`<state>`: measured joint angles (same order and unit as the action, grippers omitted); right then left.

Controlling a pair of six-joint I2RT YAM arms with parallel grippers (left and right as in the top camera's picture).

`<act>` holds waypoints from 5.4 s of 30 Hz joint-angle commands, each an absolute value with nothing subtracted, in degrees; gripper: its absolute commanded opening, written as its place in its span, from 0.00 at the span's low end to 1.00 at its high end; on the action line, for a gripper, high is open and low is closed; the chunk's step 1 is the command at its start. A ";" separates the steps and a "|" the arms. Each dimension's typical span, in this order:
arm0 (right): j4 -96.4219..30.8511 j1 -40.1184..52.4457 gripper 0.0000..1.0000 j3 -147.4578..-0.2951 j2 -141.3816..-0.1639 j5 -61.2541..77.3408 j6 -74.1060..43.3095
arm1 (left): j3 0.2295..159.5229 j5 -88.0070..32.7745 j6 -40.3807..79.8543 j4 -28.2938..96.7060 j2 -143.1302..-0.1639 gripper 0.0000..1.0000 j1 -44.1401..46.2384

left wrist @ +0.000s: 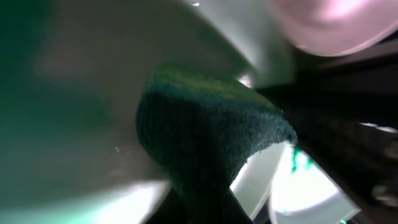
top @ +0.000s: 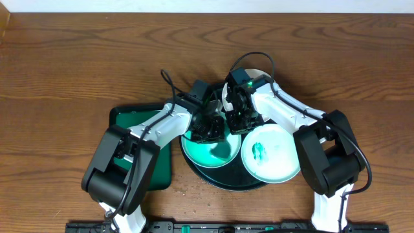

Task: Clean dirty plates on tray and stack at the side

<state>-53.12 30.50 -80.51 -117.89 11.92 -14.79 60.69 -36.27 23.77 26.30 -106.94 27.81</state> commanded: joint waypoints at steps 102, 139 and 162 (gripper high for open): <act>-53.39 31.59 0.01 -80.18 -118.87 14.00 -14.09 | 68.60 12.80 35.35 53.15 -89.47 0.07 24.36; -52.07 49.19 0.01 -80.68 -109.69 -24.21 -12.14 | 68.49 9.41 30.24 59.31 -100.57 0.08 4.03; -53.01 49.23 0.01 -80.68 -103.18 -40.84 -9.04 | 68.49 9.39 30.24 59.31 -100.62 0.08 4.03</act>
